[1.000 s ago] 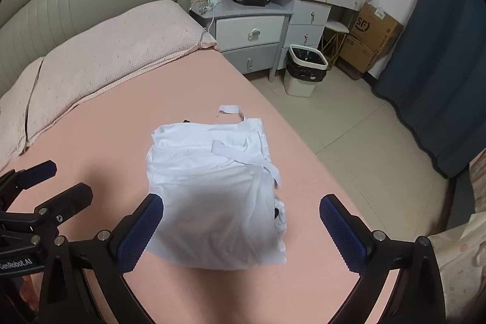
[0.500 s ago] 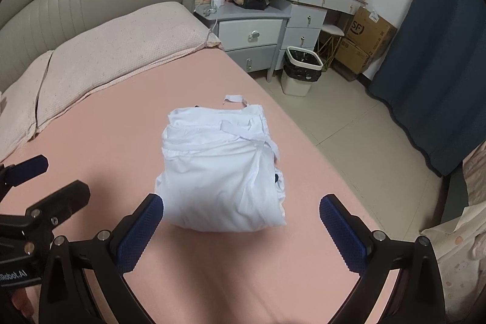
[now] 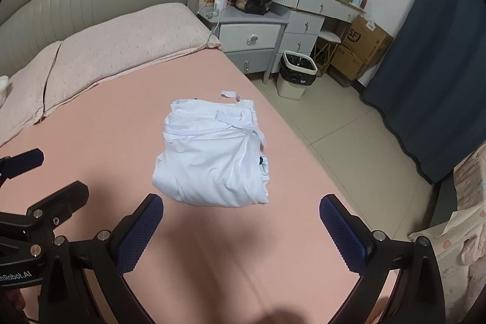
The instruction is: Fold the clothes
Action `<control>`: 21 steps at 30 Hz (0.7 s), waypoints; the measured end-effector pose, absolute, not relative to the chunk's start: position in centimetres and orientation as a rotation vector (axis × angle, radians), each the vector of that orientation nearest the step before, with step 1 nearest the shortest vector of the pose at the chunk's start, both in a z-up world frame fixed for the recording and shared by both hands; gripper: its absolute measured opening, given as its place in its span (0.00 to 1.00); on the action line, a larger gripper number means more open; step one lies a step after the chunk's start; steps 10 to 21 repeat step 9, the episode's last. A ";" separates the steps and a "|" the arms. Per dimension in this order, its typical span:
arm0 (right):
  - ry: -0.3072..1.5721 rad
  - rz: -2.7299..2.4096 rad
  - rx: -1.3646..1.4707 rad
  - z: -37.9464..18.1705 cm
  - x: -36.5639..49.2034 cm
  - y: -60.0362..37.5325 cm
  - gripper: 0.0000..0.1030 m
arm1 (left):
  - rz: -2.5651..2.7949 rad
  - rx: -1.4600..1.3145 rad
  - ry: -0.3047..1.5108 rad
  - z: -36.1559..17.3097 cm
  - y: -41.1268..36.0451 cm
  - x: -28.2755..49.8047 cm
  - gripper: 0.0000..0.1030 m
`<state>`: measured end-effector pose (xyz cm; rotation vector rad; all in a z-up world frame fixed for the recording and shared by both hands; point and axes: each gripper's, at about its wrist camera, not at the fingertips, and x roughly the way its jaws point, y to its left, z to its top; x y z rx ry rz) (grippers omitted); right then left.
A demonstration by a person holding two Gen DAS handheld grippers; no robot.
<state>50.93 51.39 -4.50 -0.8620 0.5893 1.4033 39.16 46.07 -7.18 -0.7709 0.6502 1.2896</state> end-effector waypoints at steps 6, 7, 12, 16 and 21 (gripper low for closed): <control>0.580 1.409 -0.857 -4.0 50.9 50.7 1.00 | 1.304 -0.755 0.648 -6.8 45.4 39.1 0.91; 0.578 1.409 -0.858 -3.9 50.8 50.6 1.00 | 1.304 -0.756 0.649 -6.8 45.3 39.1 0.91; 0.577 1.410 -0.860 -3.9 50.8 50.6 1.00 | 1.303 -0.759 0.650 -6.8 45.3 39.1 0.91; 0.577 1.410 -0.860 -3.9 50.8 50.6 1.00 | 1.303 -0.759 0.650 -6.8 45.3 39.1 0.91; 0.577 1.410 -0.860 -3.9 50.8 50.6 1.00 | 1.303 -0.759 0.650 -6.8 45.3 39.1 0.91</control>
